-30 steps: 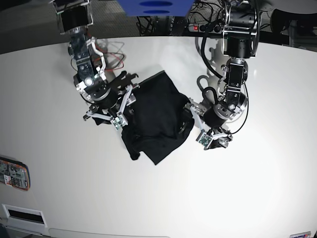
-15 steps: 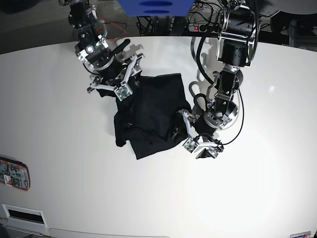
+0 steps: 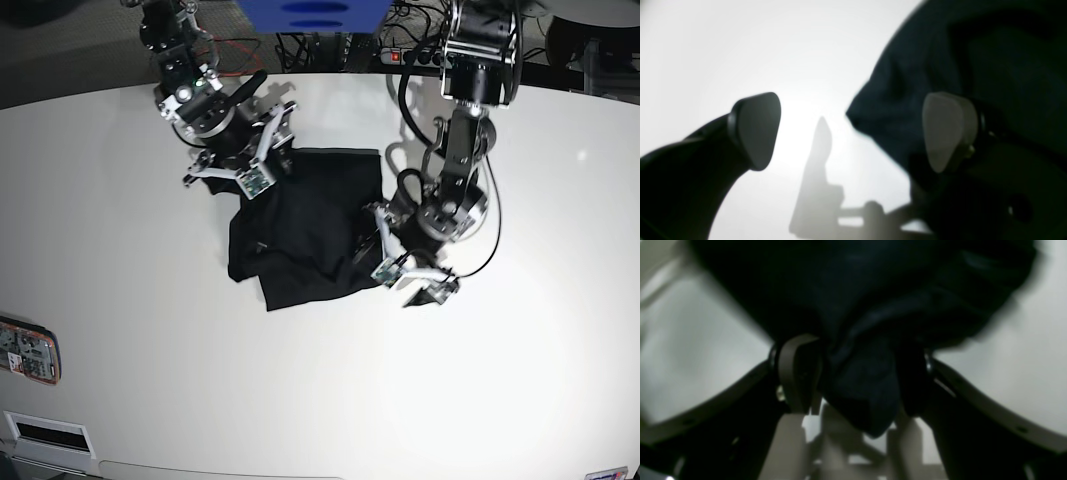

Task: Fold the T-shirt properly

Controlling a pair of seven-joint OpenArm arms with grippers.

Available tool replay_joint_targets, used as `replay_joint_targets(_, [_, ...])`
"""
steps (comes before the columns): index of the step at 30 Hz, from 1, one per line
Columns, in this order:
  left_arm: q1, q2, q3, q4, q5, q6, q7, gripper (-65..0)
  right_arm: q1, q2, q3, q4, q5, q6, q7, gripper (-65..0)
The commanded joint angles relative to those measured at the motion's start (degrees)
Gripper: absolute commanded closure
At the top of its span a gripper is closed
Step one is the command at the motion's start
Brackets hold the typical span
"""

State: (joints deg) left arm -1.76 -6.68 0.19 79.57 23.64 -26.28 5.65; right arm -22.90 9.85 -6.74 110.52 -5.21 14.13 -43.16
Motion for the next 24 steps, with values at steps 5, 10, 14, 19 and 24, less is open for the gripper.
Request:
replay_joint_targets(5, [4.4, 1.5, -3.3, 11.3, -1.0, 0.6, -1.3, -65.0, 0.5, 0.0, 4.7, 0.9, 0.4, -0.1, 10.4, -37.7])
replay_joint_targets(10, [6.6, 2.3, -3.5, 16.5, -1.0, 0.6, -1.0, -65.0, 3.0, 0.0, 8.7, 0.3, 0.7, -0.1, 22.5, -37.7])
replay_joint_targets(14, [7.0, 4.7, -3.7, 18.9, -0.7, 0.6, -1.0, -65.0, 7.3, 0.0, 11.2, 0.0, 0.7, -0.1, 30.9, -37.7])
replay_joint_targets(19, [8.5, 5.6, -3.7, 22.4, -0.7, 0.6, -1.0, -65.0, 6.1, 0.0, 13.4, -0.1, 0.7, -0.1, 39.4, -37.7])
replay_joint_targets(24, [9.5, 5.9, -3.5, 24.7, -1.1, 0.6, -1.0, -65.0, 4.7, 0.0, 15.8, -0.1, 0.7, -0.1, 41.3, -37.7])
